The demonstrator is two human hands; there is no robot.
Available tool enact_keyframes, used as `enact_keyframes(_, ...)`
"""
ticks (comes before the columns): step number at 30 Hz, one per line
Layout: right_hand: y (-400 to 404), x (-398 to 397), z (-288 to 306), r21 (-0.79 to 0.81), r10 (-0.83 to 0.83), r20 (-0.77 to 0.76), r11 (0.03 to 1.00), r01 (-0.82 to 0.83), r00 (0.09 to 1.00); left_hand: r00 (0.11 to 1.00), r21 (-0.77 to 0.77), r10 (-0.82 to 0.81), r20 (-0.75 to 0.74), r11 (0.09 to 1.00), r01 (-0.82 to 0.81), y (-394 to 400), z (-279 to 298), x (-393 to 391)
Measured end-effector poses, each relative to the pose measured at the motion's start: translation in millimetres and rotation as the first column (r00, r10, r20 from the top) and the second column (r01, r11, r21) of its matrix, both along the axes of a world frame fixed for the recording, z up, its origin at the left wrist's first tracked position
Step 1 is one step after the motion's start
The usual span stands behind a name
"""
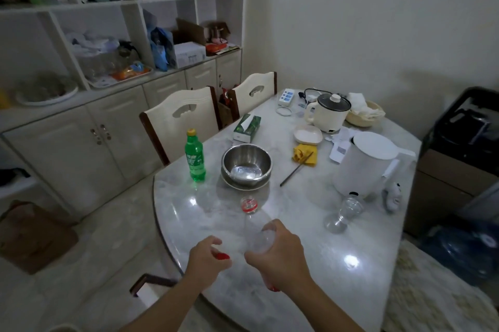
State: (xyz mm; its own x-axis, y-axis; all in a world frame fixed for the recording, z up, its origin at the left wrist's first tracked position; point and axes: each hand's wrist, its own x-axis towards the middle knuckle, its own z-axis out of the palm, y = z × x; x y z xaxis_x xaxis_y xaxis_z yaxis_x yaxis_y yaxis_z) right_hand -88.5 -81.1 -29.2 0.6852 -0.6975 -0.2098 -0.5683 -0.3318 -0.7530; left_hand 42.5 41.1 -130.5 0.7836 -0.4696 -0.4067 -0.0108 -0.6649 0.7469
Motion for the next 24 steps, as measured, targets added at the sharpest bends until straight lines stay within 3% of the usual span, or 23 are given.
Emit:
enact_keyframes(5,-11,-14,-10,0.009,-0.023,0.031,1.000,0.023,0.999,0.958,0.281,-0.227,0.177,0.944,0.172,-16,-49,-26)
enact_keyframes(7,-14,-17,-15,0.032,-0.025,0.039,0.999,0.023,0.999,0.867,0.433,-0.401,0.296,0.865,0.253,-23,-53,-25)
enact_keyframes(9,-16,-20,-21,0.042,-0.024,0.038,0.999,0.023,0.999,0.733,0.534,-0.507,0.454,0.813,0.232,-29,-53,-20)
enact_keyframes(11,-17,-22,-25,0.024,-0.022,0.034,0.999,0.021,0.999,0.676,0.627,-0.602,0.426,0.735,0.259,-39,-53,-16)
enact_keyframes(14,-17,-26,-31,-0.009,-0.018,0.030,1.000,0.018,0.999,0.704,0.549,-0.534,0.469,0.801,0.241,-40,-59,-16)
enact_keyframes(17,-17,-29,-35,-0.021,-0.024,0.034,0.999,0.025,0.999,0.724,0.519,-0.529,0.442,0.809,0.274,-39,-70,-20)
enact_keyframes(24,-20,-32,-36,0.020,-0.010,0.088,1.000,0.008,0.996,0.881,0.332,-0.358,0.308,0.909,0.253,-43,-81,-14)
